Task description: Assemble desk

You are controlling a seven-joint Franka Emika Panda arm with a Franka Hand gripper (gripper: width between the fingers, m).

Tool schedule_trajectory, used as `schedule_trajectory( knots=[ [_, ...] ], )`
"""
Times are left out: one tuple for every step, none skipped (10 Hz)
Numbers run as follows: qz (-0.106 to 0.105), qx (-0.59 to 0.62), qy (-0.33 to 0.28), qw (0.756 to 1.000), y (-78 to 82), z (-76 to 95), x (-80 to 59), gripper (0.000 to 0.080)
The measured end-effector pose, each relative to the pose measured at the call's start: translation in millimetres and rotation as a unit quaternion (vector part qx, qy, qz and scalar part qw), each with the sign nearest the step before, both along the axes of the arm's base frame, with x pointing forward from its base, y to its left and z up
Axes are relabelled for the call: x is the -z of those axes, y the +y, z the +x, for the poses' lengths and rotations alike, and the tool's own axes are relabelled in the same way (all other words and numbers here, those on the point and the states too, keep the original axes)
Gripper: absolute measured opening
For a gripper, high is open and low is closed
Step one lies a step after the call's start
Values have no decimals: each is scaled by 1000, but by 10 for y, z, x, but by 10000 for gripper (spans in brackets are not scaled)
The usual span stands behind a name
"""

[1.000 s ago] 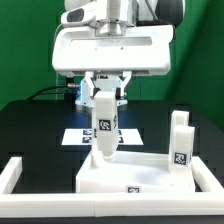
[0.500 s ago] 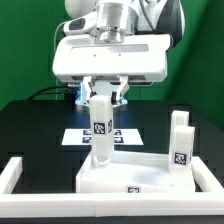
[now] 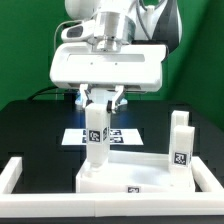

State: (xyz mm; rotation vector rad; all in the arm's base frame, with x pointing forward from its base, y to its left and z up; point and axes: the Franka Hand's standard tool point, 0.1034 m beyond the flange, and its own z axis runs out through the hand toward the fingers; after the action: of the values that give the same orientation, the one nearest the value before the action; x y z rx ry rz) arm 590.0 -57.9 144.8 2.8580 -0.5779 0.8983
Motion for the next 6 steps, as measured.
schedule_trajectory(
  knots=[
    [-1,0,2,1000,-6,-10,19,289],
    [-2,-1,3,1000,-13,-19,34,289],
    [-6,-2,2,1000,-39,-18,36,289],
    [-8,-2,2,1000,-61,-20,40,289],
    [-11,-3,6,1000,-84,-32,67,289],
    [-14,-4,8,1000,-126,-33,82,289]
  ],
)
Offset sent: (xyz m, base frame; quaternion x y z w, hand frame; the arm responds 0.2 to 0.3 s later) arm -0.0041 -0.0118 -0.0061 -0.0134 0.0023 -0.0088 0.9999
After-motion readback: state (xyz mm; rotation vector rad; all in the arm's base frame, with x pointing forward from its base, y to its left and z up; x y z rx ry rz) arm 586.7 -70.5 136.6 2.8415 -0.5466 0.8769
